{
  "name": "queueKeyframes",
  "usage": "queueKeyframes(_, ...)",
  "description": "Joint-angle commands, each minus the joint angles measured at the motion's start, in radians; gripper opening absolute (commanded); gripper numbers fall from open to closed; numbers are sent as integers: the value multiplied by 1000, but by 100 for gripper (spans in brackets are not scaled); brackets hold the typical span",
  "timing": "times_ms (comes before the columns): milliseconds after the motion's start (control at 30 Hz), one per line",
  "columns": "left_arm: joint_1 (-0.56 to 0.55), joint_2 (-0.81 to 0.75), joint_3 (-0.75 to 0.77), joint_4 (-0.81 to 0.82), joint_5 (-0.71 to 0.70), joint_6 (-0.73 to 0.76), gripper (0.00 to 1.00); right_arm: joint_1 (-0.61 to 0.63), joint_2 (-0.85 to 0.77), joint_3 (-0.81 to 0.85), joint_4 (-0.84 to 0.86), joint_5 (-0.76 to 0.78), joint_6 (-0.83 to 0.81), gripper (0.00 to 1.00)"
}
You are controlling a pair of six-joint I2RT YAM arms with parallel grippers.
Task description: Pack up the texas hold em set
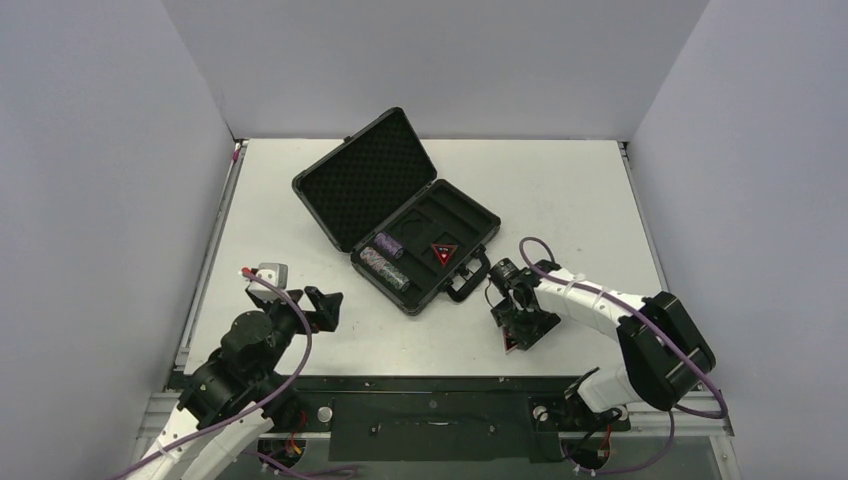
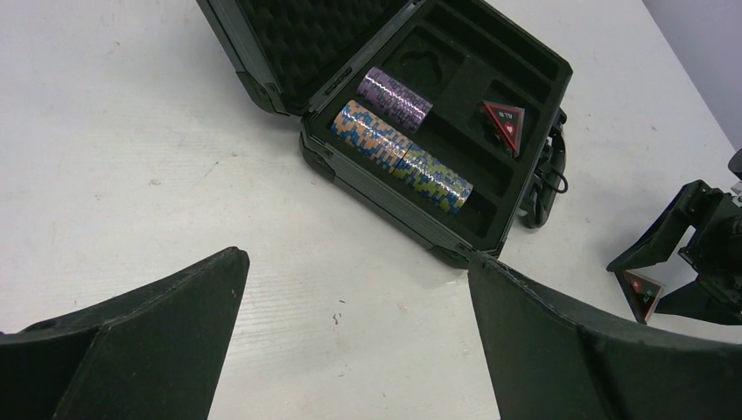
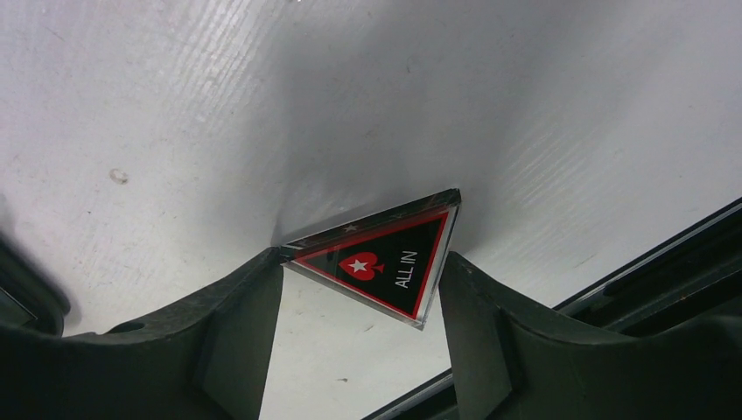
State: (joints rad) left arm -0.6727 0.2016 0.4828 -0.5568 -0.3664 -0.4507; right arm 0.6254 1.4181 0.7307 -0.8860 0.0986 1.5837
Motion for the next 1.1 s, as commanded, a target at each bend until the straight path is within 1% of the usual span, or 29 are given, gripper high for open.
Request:
queueKeyframes(0, -4, -28, 18, 26, -15, 15, 96, 19, 36, 43, -26, 38, -15, 32)
queueKeyframes(167, -4, -36, 14, 31, -13, 22, 96, 25, 42, 142, -61, 66, -55, 18)
queueKeyframes(333, -3, -27, 14, 34, -3, 23, 96, 52, 61, 286, -125, 115, -85, 5)
queueKeyframes(500, -4, -27, 13, 36, 3, 24, 96, 76, 102, 458, -195, 172, -122, 4)
queueKeyframes(667, -3, -23, 12, 38, 14, 29, 96, 88, 174, 637, -235, 216, -209, 3)
queueKeyframes(800, -4, -21, 13, 40, 21, 29, 96, 91, 233, 795, -223, 229, -289, 2)
queueKeyframes(1067, -11, -21, 11, 40, 32, 29, 96, 91, 352, 1011, -190, 204, -381, 0)
